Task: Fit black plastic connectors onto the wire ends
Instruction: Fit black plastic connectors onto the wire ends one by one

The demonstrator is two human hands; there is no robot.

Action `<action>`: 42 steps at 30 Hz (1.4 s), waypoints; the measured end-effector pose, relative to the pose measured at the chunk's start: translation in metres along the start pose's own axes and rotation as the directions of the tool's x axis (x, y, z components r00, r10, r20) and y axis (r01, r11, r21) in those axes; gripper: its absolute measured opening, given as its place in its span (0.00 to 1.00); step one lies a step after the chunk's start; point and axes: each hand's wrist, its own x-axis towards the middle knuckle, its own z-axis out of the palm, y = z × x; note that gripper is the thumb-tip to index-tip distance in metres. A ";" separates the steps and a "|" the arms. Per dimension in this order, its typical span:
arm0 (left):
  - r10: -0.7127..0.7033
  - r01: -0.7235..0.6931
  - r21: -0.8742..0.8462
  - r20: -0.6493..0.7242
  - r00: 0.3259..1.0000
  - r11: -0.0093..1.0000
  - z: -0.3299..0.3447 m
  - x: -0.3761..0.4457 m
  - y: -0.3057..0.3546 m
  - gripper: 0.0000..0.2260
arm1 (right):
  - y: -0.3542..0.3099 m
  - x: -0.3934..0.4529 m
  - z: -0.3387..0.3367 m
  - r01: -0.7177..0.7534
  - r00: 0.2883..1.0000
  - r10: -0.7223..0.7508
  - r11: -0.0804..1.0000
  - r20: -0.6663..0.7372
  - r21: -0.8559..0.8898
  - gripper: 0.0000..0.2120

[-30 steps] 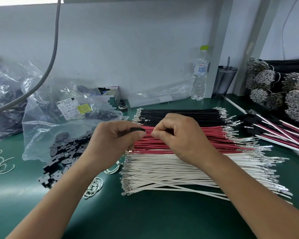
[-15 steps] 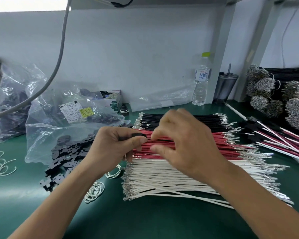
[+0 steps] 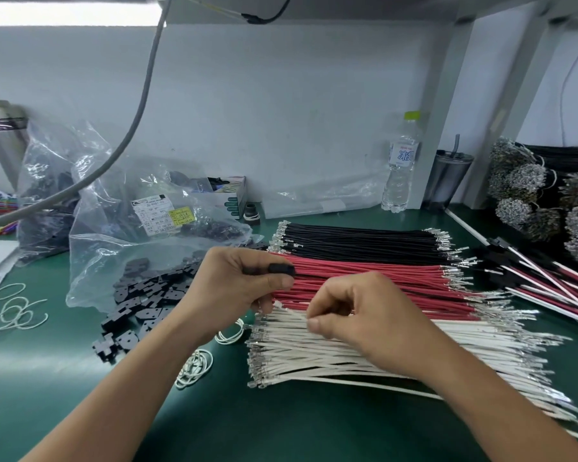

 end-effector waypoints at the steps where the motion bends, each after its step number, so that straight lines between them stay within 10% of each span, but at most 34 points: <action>1: -0.004 0.004 -0.004 0.007 1.000 1.000 0.000 0.000 0.001 0.11 | -0.002 0.002 -0.006 -0.017 1.000 0.017 0.997 0.008 0.078 0.04; 16: -0.007 0.008 -0.071 0.014 1.000 0.997 -0.001 -0.001 0.002 0.15 | 0.014 0.009 -0.006 0.233 0.881 -0.297 0.950 -0.369 -0.207 0.05; 25: -0.010 0.012 -0.091 0.025 1.000 0.996 0.000 -0.002 0.004 0.15 | 0.016 0.008 -0.004 0.308 0.785 -0.499 0.828 -0.366 -0.468 0.02; 42: -0.001 0.008 -0.087 0.085 0.996 0.996 0.001 -0.004 0.005 0.13 | 0.018 0.012 0.003 0.298 0.743 -0.498 0.844 -0.447 -0.445 0.02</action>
